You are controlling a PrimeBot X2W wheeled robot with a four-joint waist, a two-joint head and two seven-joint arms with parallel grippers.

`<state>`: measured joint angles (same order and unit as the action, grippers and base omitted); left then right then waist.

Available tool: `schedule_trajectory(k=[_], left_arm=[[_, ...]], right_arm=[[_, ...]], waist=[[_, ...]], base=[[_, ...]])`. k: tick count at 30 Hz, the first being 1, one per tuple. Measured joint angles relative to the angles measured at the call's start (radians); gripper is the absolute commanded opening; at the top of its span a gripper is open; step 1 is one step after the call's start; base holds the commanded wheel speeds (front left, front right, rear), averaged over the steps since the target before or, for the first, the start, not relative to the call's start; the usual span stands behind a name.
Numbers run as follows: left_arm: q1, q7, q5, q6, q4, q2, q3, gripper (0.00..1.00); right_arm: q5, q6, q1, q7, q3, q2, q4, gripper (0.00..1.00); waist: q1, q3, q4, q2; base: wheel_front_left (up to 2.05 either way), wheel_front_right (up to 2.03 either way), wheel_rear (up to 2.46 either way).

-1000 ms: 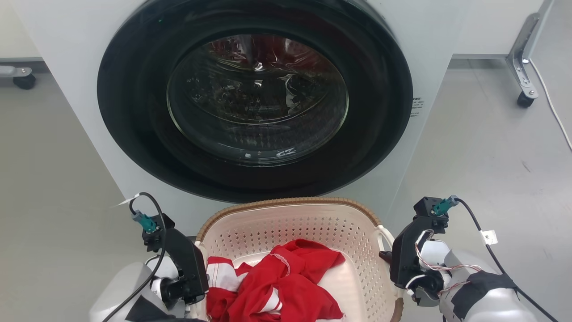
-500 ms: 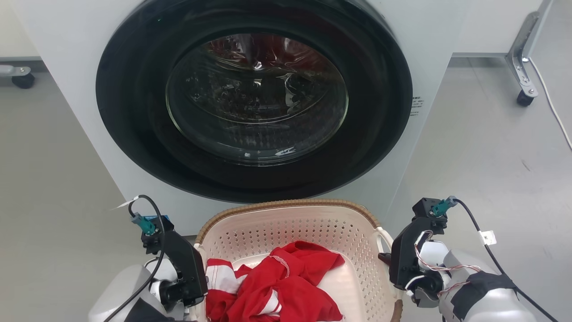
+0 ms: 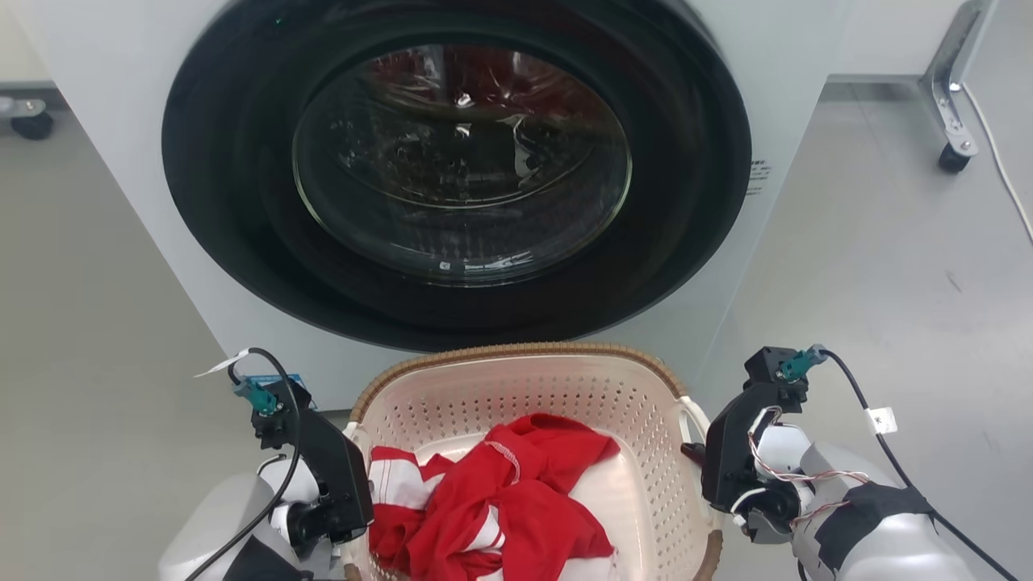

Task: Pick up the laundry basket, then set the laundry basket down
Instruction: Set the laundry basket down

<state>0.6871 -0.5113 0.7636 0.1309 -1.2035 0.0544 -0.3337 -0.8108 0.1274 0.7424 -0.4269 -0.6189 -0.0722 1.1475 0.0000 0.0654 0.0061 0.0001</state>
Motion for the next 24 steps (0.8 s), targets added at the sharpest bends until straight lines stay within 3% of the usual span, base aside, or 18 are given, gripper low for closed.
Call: schedule_trajectory(k=[24], left_arm=[[0.015,0.217,-0.03,0.0,0.046,0.002,-0.029,0.0]], right_arm=[[0.003,-0.001,0.044,0.13,-0.034,-0.023,-0.046,0.0]], waist=[[0.0002,0.275,-0.003,0.0]], base=[[0.0,0.0,0.0]])
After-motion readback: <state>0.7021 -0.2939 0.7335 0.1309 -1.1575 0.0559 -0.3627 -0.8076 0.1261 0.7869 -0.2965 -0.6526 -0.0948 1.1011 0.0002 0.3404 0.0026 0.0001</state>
